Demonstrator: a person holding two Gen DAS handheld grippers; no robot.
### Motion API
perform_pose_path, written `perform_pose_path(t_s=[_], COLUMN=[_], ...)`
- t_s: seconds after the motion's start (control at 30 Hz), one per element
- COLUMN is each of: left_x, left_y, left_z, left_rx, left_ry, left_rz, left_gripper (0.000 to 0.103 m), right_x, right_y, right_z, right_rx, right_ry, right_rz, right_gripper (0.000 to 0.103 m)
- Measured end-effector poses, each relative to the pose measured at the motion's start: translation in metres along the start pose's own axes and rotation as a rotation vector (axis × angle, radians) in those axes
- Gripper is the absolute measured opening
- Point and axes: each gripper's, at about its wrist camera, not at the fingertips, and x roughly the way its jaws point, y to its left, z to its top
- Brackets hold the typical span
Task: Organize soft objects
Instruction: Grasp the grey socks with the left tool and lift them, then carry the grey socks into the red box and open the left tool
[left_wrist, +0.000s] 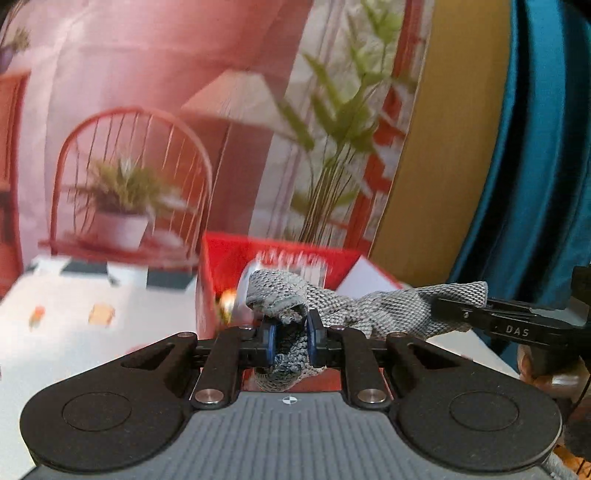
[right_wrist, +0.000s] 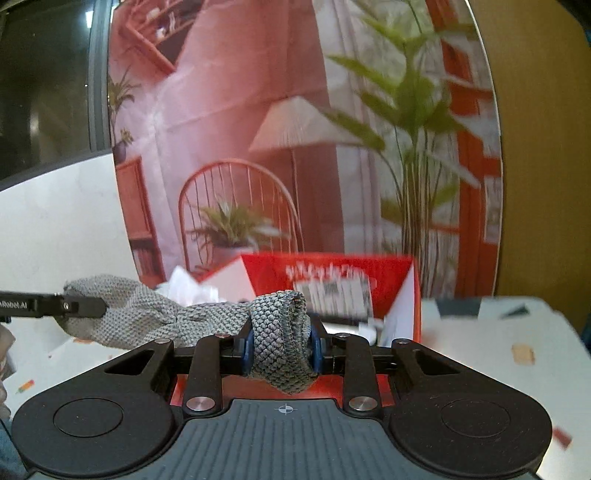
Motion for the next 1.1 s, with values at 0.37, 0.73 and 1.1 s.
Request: perform_pose_path(t_s=[0.37, 0.73, 1.1], left_x=[0.073, 0.173, 0.184], left_y=[-0.016, -0.003, 0.006], left_z=[0.057, 0.034, 0.029], left_rx=[0.145, 0.178, 0.149], left_ry=[-0.017, 0.224, 0.277], left_rz=[0.044, 0.1, 0.078], left_gripper=[0.017, 0.017, 0.03], right_x=[0.057, 0.153, 0.172], right_y=[-0.005, -0.021, -0.026], right_z=[0.055, 0.044, 0.019], right_rx=[-0.097, -0.128, -0.088], right_ry=[-0.012, 0.162, 0.259], right_rz=[-0.093, -0.187, -0.184], right_gripper=[0.025, 0.025, 0.026])
